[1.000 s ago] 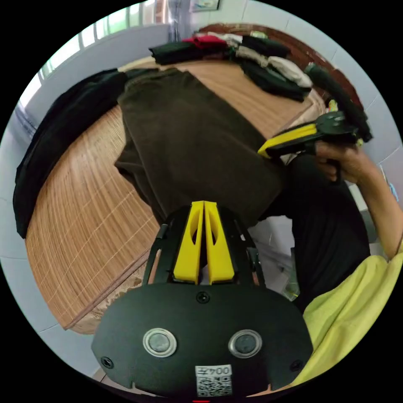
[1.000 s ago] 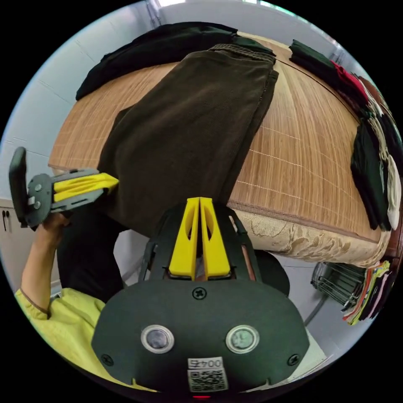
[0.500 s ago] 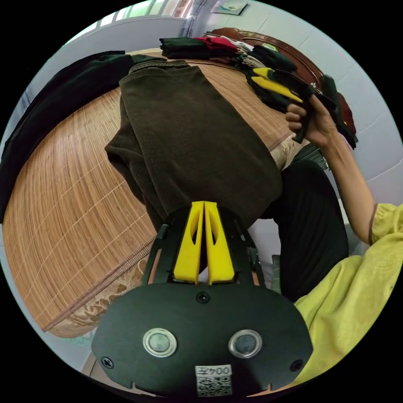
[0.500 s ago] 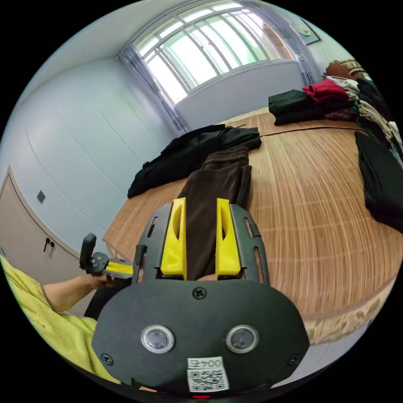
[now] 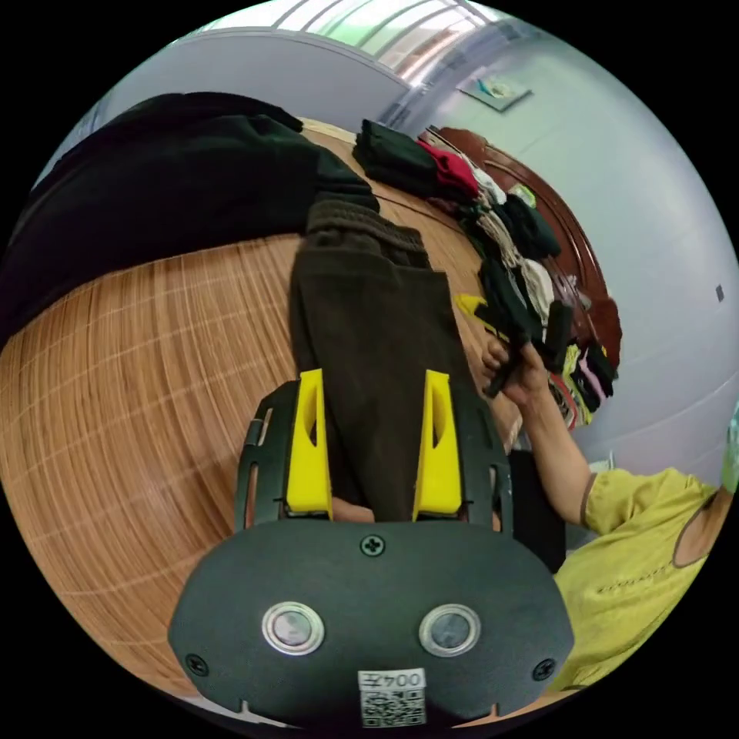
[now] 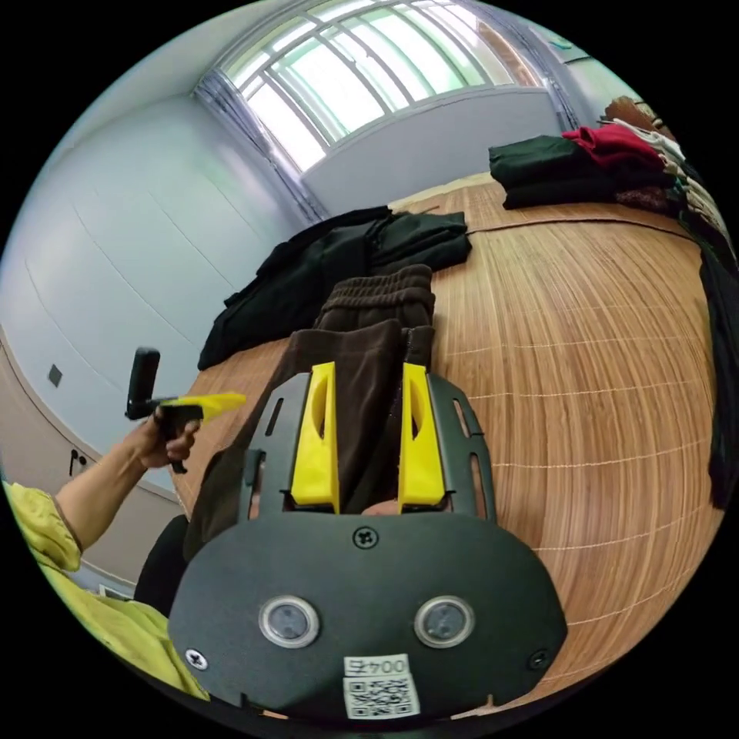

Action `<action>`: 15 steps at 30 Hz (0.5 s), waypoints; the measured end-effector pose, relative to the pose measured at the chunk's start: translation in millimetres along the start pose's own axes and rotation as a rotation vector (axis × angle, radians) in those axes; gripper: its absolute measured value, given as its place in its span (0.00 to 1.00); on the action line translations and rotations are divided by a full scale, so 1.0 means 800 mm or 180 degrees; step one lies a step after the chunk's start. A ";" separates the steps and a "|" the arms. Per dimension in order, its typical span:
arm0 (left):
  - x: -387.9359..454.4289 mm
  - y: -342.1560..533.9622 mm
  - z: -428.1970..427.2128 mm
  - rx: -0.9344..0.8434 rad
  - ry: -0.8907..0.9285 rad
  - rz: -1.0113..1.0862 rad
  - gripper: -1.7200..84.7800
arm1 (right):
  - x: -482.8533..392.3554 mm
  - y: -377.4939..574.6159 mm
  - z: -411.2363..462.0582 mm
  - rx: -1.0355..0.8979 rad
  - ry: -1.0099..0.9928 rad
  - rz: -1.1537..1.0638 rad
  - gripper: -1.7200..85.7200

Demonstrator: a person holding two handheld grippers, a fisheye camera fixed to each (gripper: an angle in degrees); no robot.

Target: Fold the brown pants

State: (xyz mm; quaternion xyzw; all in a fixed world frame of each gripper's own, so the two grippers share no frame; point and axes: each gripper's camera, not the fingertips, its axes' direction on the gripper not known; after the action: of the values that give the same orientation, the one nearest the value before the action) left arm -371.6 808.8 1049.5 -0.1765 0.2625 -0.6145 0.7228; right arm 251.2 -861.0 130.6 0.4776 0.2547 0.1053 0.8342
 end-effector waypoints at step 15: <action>-0.170 -0.085 0.074 0.0588 0.0684 -0.0524 0.13 | 0.004 -0.031 0.050 -0.0266 0.0375 -0.0078 0.07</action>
State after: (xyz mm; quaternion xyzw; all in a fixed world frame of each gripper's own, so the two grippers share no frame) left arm -405.1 925.4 1157.9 -0.0635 0.2654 -0.7084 0.6509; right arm 273.0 -902.5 125.4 0.4322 0.3045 0.1336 0.8382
